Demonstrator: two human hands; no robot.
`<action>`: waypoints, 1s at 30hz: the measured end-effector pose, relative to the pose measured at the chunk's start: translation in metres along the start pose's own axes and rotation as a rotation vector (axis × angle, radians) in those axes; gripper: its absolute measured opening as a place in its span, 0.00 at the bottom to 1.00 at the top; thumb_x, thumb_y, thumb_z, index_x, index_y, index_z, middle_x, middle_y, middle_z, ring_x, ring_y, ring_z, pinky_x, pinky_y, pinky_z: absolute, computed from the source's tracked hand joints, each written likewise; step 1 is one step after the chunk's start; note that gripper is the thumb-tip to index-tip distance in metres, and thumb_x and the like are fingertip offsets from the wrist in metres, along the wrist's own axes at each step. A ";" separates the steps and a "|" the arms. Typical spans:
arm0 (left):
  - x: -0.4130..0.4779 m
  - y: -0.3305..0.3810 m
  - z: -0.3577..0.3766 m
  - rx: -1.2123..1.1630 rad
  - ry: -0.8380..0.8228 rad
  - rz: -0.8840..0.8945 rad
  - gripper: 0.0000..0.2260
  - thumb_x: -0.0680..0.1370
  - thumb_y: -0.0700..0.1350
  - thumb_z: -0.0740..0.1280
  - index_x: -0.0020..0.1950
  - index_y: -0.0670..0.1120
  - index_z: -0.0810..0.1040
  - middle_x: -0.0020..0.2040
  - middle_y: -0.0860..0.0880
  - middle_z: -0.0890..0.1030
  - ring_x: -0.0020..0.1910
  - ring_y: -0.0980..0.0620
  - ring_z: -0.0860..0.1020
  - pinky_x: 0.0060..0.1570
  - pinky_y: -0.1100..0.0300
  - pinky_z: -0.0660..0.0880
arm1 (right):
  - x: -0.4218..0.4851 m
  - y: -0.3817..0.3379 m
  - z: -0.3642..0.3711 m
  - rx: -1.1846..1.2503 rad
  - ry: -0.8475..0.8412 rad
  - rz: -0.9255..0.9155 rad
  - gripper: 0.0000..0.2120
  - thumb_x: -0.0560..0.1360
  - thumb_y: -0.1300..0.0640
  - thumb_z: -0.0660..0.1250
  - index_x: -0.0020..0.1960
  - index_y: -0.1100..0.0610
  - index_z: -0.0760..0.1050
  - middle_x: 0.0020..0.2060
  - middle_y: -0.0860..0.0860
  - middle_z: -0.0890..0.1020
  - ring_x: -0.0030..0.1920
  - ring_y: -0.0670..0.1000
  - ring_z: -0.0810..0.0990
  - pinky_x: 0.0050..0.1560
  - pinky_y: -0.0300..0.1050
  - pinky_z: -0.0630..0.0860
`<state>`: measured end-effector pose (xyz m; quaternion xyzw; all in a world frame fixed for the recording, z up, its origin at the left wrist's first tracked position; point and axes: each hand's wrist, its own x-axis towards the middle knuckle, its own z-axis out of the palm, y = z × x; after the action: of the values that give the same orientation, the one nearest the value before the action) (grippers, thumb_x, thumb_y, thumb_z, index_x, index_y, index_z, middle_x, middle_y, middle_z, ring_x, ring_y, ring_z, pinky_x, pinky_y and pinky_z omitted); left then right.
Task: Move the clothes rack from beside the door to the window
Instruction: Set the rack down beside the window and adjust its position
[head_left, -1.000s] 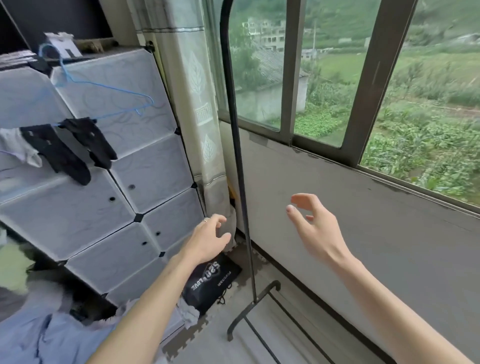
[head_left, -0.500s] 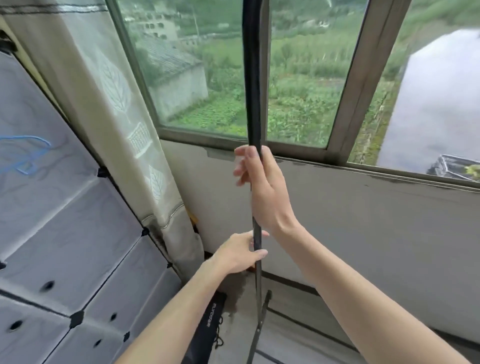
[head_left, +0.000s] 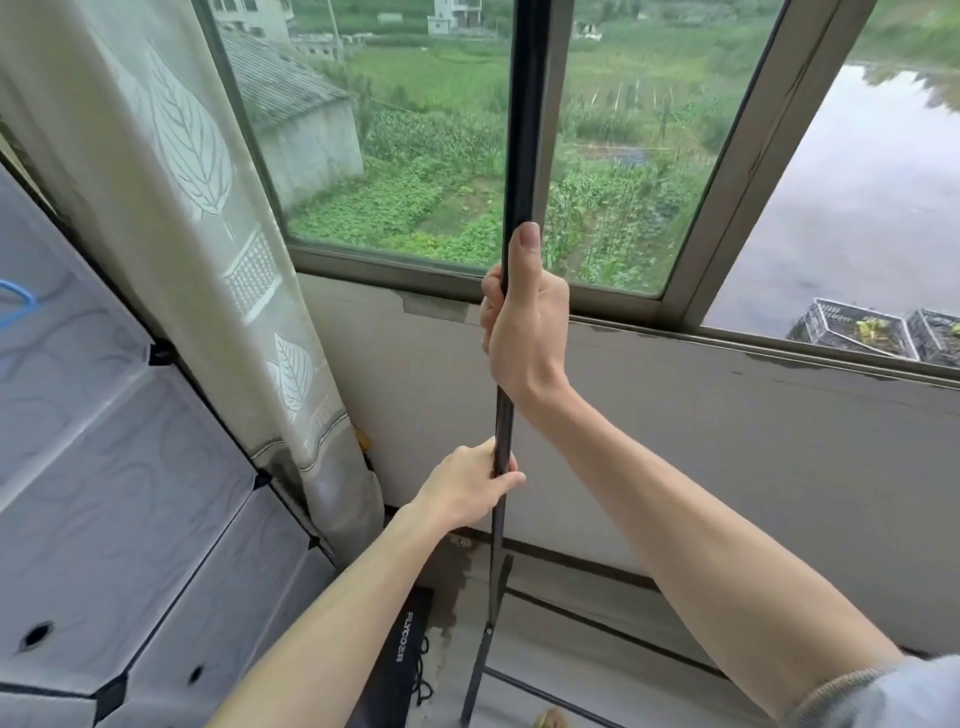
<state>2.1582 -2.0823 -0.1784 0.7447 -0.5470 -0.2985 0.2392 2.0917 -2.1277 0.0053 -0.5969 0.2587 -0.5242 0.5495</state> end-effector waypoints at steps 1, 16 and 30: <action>0.001 -0.002 -0.002 0.001 0.007 -0.003 0.07 0.75 0.59 0.67 0.43 0.58 0.74 0.41 0.54 0.83 0.42 0.52 0.81 0.49 0.49 0.79 | 0.003 0.002 0.004 -0.002 -0.005 -0.001 0.31 0.74 0.32 0.53 0.30 0.57 0.52 0.23 0.51 0.58 0.27 0.52 0.55 0.28 0.53 0.52; 0.033 -0.035 -0.052 -0.024 0.093 -0.102 0.05 0.75 0.57 0.68 0.42 0.59 0.75 0.43 0.55 0.83 0.45 0.53 0.82 0.52 0.48 0.80 | 0.054 0.033 0.059 -0.031 -0.100 -0.013 0.28 0.77 0.32 0.51 0.26 0.48 0.52 0.21 0.44 0.58 0.25 0.51 0.56 0.27 0.50 0.54; 0.034 -0.039 -0.064 -0.048 0.127 -0.147 0.04 0.76 0.54 0.69 0.44 0.57 0.77 0.45 0.54 0.82 0.46 0.52 0.81 0.53 0.48 0.79 | 0.063 0.041 0.067 -0.071 -0.171 -0.022 0.28 0.77 0.32 0.50 0.28 0.51 0.56 0.22 0.44 0.62 0.26 0.51 0.61 0.31 0.52 0.58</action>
<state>2.2373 -2.1017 -0.1662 0.7944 -0.4672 -0.2803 0.2684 2.1839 -2.1682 -0.0005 -0.6615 0.2228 -0.4679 0.5421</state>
